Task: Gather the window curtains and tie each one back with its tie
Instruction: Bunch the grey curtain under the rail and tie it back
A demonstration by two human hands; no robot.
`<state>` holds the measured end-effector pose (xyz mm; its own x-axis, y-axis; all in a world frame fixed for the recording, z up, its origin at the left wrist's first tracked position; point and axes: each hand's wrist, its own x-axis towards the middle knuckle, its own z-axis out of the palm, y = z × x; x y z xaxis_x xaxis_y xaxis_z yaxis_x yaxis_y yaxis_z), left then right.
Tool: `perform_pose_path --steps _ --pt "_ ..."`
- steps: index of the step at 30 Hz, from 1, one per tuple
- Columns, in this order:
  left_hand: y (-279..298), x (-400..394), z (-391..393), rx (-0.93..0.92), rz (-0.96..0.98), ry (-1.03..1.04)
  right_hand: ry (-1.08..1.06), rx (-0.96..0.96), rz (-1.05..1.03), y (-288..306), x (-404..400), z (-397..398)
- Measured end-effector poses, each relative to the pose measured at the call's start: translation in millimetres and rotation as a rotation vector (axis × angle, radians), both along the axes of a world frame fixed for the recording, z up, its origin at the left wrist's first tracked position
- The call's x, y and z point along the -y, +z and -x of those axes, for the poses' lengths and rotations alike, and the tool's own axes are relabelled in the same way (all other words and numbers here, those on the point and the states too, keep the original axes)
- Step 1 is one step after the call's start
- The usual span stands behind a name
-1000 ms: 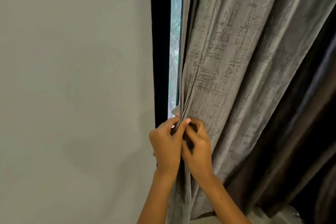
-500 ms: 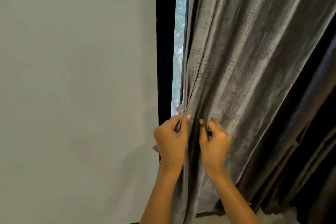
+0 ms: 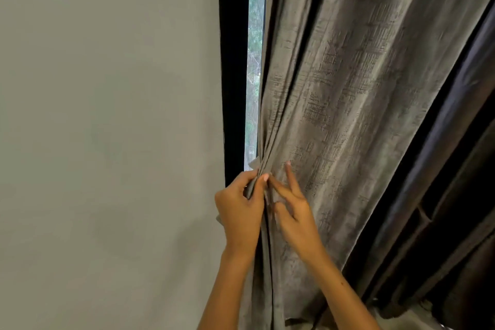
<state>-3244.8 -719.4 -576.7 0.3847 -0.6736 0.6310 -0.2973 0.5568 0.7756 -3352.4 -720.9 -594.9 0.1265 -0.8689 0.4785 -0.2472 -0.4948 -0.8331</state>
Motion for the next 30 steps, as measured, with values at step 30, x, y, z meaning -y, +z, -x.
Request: perform_pose_path --steps 30 --pt "4.7 -5.4 -36.1 0.018 -0.011 0.021 -0.077 0.347 -0.157 3.2 59.3 5.1"
